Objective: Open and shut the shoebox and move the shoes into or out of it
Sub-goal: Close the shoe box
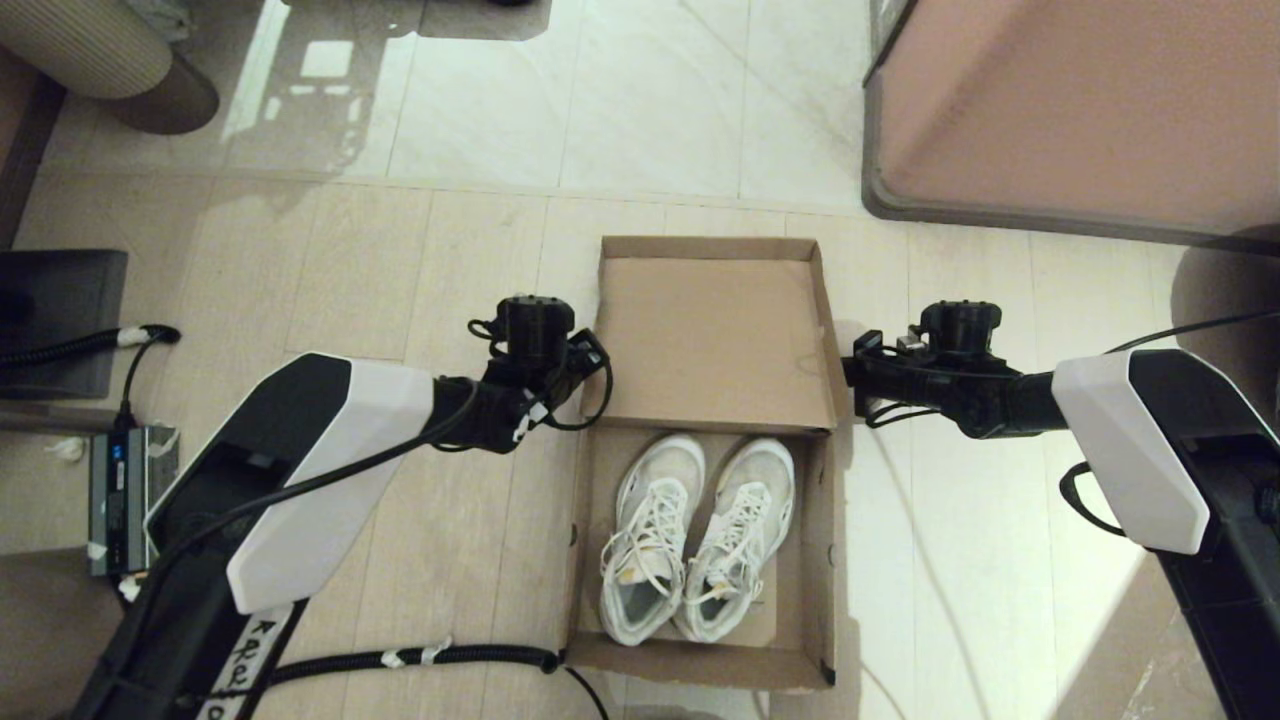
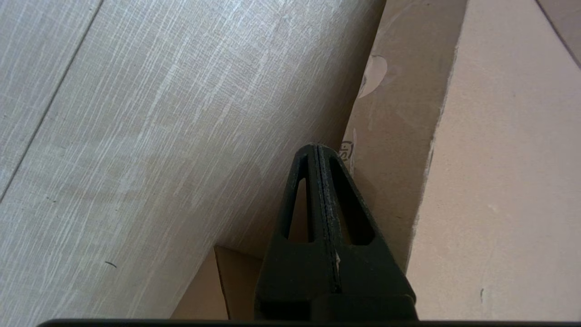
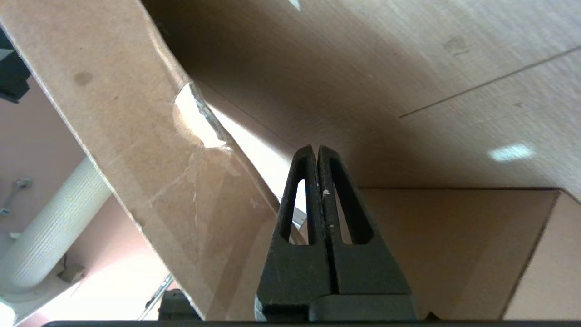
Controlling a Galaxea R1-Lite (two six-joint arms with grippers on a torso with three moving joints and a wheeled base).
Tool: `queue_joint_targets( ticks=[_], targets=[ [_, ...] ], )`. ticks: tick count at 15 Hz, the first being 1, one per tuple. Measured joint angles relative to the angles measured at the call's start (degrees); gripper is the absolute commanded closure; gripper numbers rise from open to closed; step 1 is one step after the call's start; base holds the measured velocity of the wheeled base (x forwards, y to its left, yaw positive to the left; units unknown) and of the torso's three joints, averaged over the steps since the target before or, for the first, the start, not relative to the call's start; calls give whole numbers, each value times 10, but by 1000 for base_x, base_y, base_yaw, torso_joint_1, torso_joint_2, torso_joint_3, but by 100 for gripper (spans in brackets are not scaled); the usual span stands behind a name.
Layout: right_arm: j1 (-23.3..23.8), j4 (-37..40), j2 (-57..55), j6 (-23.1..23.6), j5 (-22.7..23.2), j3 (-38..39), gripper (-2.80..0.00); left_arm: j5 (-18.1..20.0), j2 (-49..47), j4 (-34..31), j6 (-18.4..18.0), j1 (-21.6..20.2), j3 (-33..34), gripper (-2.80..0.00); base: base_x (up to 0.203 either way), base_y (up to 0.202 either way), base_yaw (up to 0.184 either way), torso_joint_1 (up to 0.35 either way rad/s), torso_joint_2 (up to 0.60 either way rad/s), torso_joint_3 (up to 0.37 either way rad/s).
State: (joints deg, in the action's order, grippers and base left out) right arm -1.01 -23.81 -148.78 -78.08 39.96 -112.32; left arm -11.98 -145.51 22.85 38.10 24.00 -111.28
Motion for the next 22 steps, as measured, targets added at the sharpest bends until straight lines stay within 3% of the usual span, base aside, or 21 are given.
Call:
queue_joint_targets(
  ticks=[3,7,13,15,19,22],
  targets=[
    [0,-14,-1,-16,11,0,0,0,-2,0,0,1,0,0,0,0,0,0,0,0],
    [0,-48,-2,-19,68,0,0,-1,7,-2,0,1,1,0,0,0,0,0,0,0],
    [0,-66,-7,-22,79,0,0,0,52,-15,0,1,1,0,0,0,0,0,0,0],
    [0,-90,-9,-46,84,0,0,0,64,-19,0,1,1,0,0,0,0,0,0,0],
    [1,-177,-13,-138,100,0,0,-1,80,-25,0,1,1,0,0,0,0,0,0,0],
    [1,-195,-13,-143,140,0,0,-1,97,-30,0,1,1,0,0,0,0,0,0,0]
  ],
)
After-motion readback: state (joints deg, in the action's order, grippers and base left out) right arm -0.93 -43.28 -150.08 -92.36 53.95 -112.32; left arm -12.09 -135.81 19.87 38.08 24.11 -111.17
